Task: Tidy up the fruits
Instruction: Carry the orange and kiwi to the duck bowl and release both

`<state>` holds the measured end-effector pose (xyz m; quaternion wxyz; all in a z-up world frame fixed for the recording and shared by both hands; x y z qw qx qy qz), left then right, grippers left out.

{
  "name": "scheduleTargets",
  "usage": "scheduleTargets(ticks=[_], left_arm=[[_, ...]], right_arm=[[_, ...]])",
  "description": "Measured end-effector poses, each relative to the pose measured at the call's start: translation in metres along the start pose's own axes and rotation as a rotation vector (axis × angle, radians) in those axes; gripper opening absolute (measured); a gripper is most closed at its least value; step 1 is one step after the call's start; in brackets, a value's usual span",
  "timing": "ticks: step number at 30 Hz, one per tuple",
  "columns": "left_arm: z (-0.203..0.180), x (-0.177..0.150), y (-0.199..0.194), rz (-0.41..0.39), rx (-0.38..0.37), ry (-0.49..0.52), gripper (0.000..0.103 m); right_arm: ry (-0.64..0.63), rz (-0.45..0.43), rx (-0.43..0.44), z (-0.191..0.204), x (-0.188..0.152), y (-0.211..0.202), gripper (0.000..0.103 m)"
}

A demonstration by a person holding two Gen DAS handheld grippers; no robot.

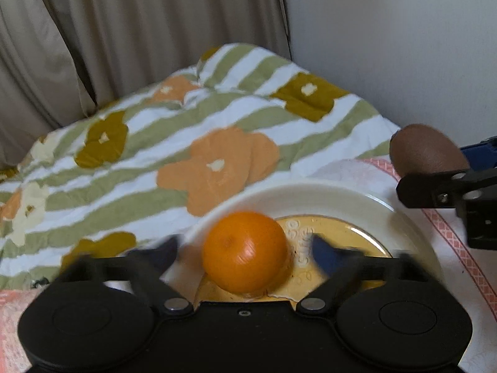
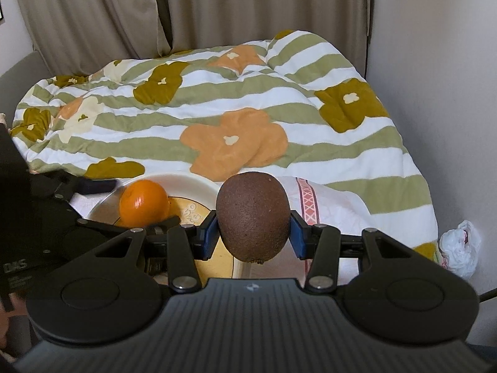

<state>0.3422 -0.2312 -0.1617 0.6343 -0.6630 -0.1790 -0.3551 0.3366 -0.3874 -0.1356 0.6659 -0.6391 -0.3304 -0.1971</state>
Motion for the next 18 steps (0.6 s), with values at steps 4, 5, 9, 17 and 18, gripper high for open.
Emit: scheduleTargets(ticks=[4,5,9,17,18], left_arm=[[0.006,0.002,-0.013,-0.013,-0.001,0.002,0.103],[0.009,0.001,-0.016,-0.011,-0.004,-0.004,0.103],[0.021,-0.004,-0.029,-0.017,-0.012,-0.022,0.103],[0.035,-0.024,-0.047,0.011,0.010,-0.009,0.103],[0.036,-0.027,-0.050,0.012,0.017,-0.008,0.103]], right_arm=[[-0.014,-0.004,0.005,0.000,0.002,-0.002,0.062],[-0.023,-0.004,0.010,0.001,0.002,-0.002,0.062],[-0.063,-0.009,0.033,0.010,0.005,-0.002,0.062],[-0.176,0.003,0.056,0.041,0.006,0.014,0.062],[-0.188,0.005,0.063,0.045,0.006,0.018,0.062]])
Point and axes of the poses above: each gripper's, at about its wrist camera, not at the fingertips, and y roughly the way its jaws point, z to its left, x to its top, the point moved 6 cm from there along y, roughly the way its jaws point, and after that the axes turned 12 degrees about -y, right-handed, at the moved point
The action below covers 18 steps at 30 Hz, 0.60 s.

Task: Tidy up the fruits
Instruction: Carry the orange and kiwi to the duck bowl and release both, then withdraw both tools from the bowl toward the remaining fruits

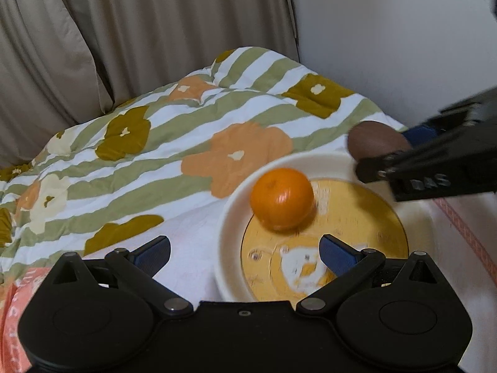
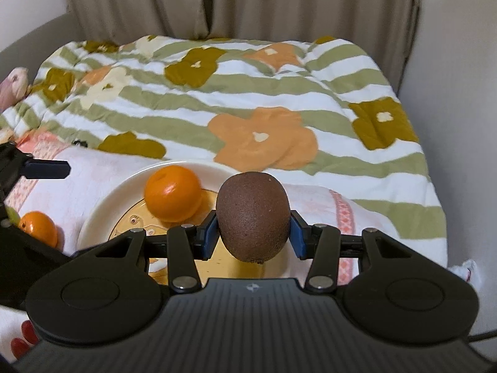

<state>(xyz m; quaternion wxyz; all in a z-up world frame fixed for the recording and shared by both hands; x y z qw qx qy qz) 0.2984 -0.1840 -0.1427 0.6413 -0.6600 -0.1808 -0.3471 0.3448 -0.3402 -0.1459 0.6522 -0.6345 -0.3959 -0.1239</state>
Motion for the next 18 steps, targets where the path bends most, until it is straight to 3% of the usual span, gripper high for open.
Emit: scheduleTargets(ticks=[13,15,18], left_arm=[[0.017,-0.019,-0.023,0.006,0.057,-0.065,0.103],[0.017,-0.021,-0.024,0.006,0.062,-0.067,0.103],[0.018,-0.023,-0.027,0.005,0.066,-0.078,0.103]], right_arm=[[-0.139,0.023,0.012,0.030,-0.002,0.036,0.062],[-0.158,0.018,0.000,0.032,-0.002,0.037,0.066],[-0.213,-0.018,-0.045,0.038,-0.002,0.030,0.094]])
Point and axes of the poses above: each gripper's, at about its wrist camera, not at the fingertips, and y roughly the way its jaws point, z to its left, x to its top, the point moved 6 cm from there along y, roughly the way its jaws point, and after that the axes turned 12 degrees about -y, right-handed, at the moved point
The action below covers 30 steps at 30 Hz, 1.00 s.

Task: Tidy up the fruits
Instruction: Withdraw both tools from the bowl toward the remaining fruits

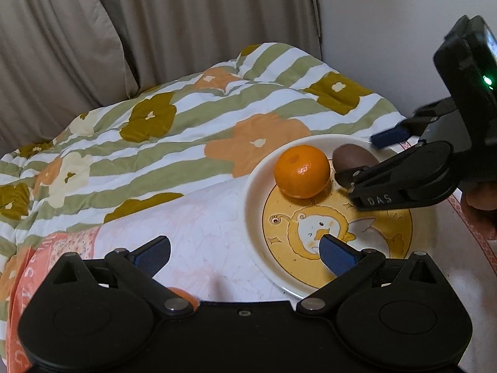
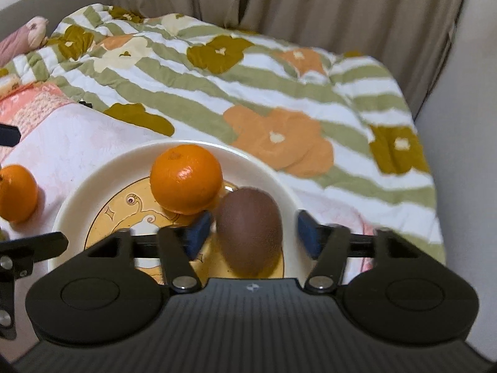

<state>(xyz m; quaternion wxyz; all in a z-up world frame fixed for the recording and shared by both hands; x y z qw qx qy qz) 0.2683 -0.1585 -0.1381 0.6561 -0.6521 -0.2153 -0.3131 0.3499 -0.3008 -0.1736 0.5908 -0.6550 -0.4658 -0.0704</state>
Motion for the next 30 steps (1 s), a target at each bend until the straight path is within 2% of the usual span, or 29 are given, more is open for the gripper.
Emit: scheduleTargets(ticks=[1,9,18,25,30], left_arm=[[0.001,-0.001,-0.001,0.001,0.003,-0.005,0.103],[0.007,-0.001,-0.019,-0.022,0.017,-0.028,0.103],[0.013,0.006,-0.068,-0.074,0.002,-0.053,0.103],[0.017,-0.001,-0.113,-0.120,-0.018,-0.066,0.103],[0.026,-0.013,-0.139,-0.144,-0.028,-0.092,0.103]], right_arm=[[-0.014,-0.010,-0.024,0.001,0.001,-0.003,0.103],[0.032,-0.045,-0.034,-0.005,0.002,-0.033,0.103],[0.096,-0.062,-0.070,-0.011,0.007,-0.094,0.103],[0.209,-0.063,-0.091,0.001,0.002,-0.149,0.103],[0.231,-0.069,-0.125,0.020,0.000,-0.186,0.103]])
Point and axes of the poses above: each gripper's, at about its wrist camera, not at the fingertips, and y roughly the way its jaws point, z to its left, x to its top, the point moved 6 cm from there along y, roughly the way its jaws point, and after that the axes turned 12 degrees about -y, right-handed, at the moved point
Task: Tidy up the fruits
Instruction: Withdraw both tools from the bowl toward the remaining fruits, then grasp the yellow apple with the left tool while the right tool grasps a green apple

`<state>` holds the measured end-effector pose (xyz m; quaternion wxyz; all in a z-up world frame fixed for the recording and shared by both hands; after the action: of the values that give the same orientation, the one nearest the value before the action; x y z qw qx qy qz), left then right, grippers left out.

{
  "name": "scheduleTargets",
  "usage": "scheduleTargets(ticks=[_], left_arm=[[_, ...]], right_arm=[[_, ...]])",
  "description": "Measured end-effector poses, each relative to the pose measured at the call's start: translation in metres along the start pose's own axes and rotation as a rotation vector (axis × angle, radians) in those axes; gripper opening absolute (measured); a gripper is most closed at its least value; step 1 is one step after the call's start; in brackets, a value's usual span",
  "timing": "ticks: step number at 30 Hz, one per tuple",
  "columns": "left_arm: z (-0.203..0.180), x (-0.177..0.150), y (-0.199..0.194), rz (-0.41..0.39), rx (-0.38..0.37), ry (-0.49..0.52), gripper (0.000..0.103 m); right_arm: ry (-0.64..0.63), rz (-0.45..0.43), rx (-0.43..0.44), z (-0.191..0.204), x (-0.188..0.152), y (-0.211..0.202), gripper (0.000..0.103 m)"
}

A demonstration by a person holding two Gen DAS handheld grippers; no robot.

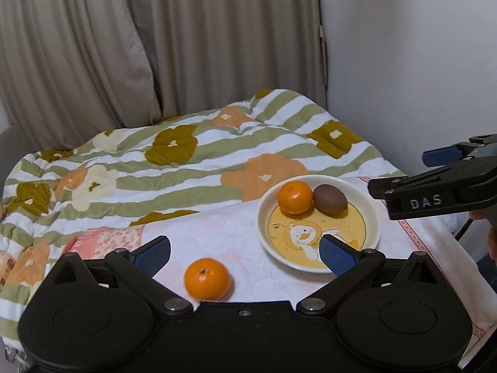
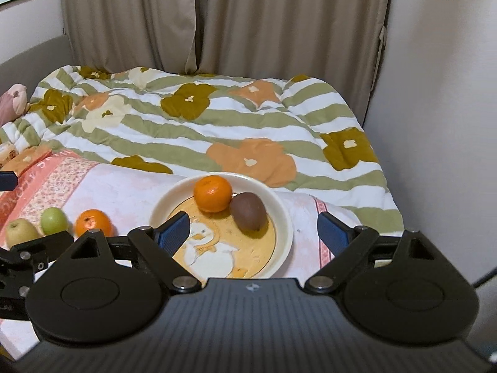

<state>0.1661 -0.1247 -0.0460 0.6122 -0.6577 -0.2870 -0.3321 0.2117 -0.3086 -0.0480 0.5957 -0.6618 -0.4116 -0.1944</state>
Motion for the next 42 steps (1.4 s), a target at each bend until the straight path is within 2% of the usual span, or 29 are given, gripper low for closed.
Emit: scheduleTargets(ticks=[10,19,25,32,42], left_arm=[[0.043,-0.026,-0.045,-0.029,0.033,-0.041,0.103],[0.101,-0.052,-0.056,-0.044,0.086,-0.067,0.103],[0.139,-0.072,-0.037,-0.034,0.110,-0.063,0.103],[0.167,-0.092,0.002,-0.017,0.110,-0.056,0.103],[0.181,-0.110,0.056,0.027,0.096,-0.044,0.099]], right_arm=[[0.030,-0.028,0.022,0.053,-0.004,-0.056,0.103],[0.057,-0.043,0.061,0.115,-0.016,-0.070,0.103],[0.059,-0.025,0.094,0.161,-0.031,-0.052,0.103],[0.072,-0.007,0.117,0.204,-0.050,-0.015,0.103],[0.053,0.016,0.118,0.226,-0.062,0.033,0.103]])
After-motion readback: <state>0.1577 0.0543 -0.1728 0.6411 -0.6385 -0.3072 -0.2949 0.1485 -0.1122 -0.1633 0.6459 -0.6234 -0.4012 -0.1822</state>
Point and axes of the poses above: each gripper's, at about its wrist camera, not at the fingertips, and y roughly the way its jaws point, z to its left, x to its top, the point moved 6 cm from there along y, roughly the way its jaws point, and after that the axes turned 12 degrees about -y, right-handed, at the moved point
